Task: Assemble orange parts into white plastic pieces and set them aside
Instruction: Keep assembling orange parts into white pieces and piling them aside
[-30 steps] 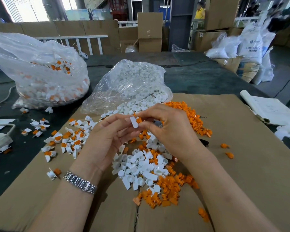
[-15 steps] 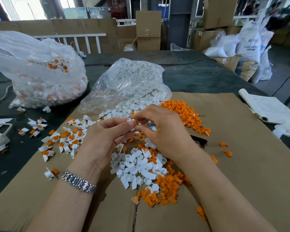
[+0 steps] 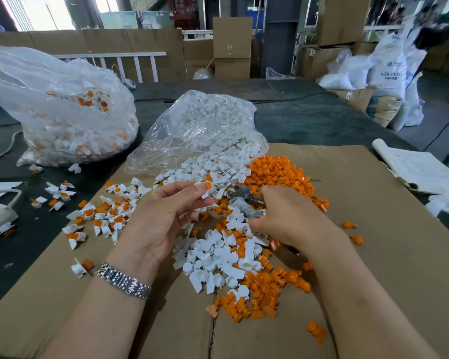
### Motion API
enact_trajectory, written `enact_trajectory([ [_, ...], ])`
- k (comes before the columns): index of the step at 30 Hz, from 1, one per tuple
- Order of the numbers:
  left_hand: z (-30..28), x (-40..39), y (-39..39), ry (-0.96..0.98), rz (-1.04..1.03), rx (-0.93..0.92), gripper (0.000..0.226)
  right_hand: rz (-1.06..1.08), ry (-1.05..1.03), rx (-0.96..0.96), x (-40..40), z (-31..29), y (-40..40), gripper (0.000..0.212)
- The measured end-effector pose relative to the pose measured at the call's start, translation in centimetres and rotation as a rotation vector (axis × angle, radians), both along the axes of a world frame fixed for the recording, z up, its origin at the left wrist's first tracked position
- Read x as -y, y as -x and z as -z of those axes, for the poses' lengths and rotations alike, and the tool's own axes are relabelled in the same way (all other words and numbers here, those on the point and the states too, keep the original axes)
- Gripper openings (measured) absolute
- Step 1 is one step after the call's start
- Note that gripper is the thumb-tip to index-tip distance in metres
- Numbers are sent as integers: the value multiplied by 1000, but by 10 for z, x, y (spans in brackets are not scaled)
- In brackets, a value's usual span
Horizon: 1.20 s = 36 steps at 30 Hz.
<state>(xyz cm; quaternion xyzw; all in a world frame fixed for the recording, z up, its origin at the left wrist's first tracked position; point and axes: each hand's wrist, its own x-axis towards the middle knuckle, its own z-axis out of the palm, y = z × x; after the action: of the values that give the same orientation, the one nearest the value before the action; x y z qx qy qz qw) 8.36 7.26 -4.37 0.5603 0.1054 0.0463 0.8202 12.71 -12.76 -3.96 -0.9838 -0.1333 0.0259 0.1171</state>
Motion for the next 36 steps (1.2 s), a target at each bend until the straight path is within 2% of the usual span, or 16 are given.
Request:
enact_trajectory([
  [3, 0, 0, 0, 5, -21, 23, 6, -26, -80, 15, 1, -5, 2, 26],
  [7, -1, 1, 1, 1, -21, 60, 4, -82, -321, -34, 5, -20, 6, 28],
  [9, -1, 1, 1, 6, -22, 75, 4, -150, -367, -79, 5, -28, 12, 33],
  [12, 0, 2, 2, 11, -28, 91, 6, -236, -338, -160, 0, -33, 20, 39],
  [16, 0, 2, 2, -15, -55, 114, 13, -242, -323, -166, -3, -36, 25, 46],
  [23, 2, 3, 1, -40, -66, 137, 11, -258, -274, -146, -2, -36, 27, 51],
  [30, 3, 5, 0, -65, -49, 147, 16, -260, -262, -145, -12, -34, 29, 31],
  [36, 4, 4, 0, -25, -61, 141, 9, -232, -218, -88, -22, -29, 29, 33],
])
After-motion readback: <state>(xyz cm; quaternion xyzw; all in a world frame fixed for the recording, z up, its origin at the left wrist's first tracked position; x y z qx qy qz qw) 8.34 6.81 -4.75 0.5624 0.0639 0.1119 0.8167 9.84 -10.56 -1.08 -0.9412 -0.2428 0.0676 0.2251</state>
